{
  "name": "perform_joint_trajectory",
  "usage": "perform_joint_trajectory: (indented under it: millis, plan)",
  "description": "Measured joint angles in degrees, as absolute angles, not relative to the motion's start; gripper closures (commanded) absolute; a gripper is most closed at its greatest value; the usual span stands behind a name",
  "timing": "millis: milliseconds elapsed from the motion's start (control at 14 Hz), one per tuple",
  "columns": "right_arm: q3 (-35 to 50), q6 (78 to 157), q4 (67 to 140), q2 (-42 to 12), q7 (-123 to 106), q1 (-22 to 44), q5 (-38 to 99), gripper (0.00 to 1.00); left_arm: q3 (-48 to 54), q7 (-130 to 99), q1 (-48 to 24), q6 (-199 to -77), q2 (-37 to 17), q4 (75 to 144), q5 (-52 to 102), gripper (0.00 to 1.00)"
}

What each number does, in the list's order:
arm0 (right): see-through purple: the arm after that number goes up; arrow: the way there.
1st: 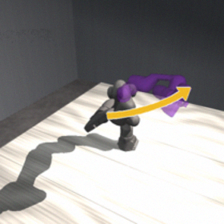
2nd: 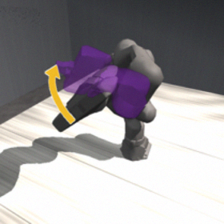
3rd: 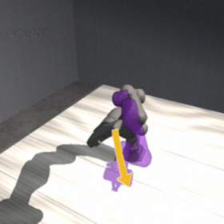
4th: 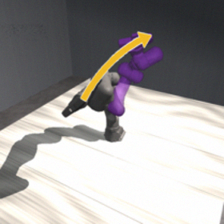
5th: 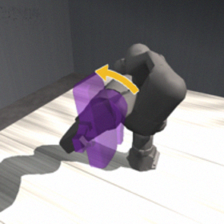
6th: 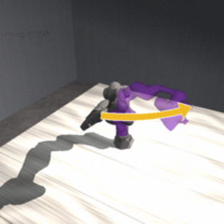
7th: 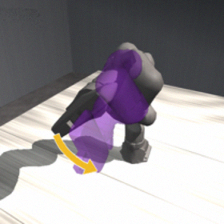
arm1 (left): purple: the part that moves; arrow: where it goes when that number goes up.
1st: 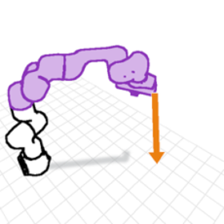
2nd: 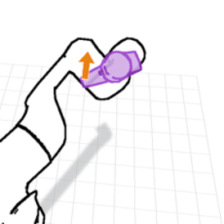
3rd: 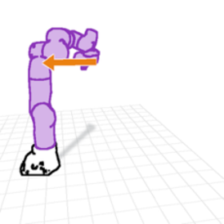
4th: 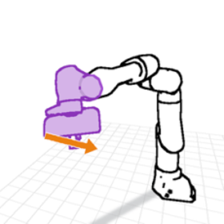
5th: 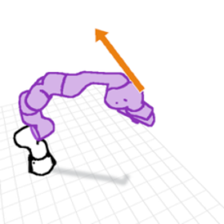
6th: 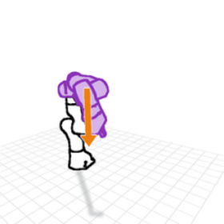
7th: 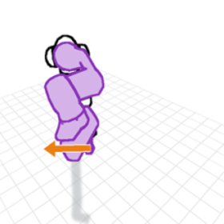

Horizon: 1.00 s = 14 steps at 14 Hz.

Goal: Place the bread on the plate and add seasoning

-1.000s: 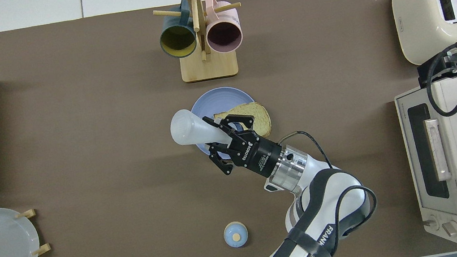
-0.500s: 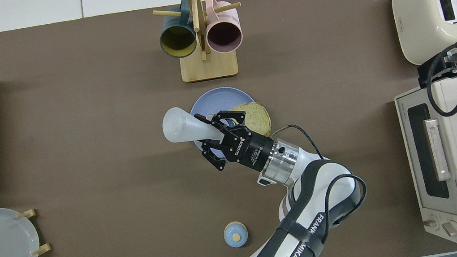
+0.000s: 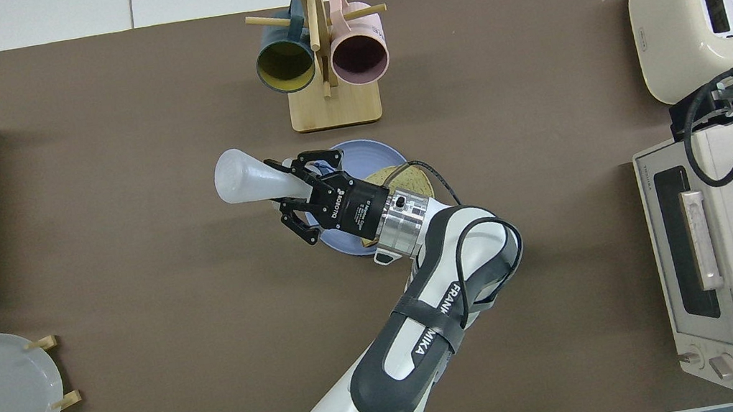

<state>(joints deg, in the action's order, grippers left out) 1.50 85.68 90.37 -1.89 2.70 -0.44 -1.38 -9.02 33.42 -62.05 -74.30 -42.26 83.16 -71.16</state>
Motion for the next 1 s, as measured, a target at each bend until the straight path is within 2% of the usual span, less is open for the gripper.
perform_joint_trajectory:
  millis: [429, 857, 1000]
  plan:
    - [1.5, 85.7, 90.4, -1.9, 2.7, -0.4, -1.4, 0.00, -8.8, 33.4, -62.2, -74.3, -42.3, 83.1, -67.1, 1.00]
    - [1.5, 85.7, 90.4, -1.9, 2.7, -0.4, -1.4, 0.00, -8.6, 33.4, -66.6, -72.4, -42.3, 82.7, -66.0, 1.00]
    - [1.5, 85.7, 90.4, -1.9, 2.7, -0.4, -1.4, 0.00, -9.0, 33.4, -66.1, -72.6, -42.3, 82.7, -66.0, 1.00]
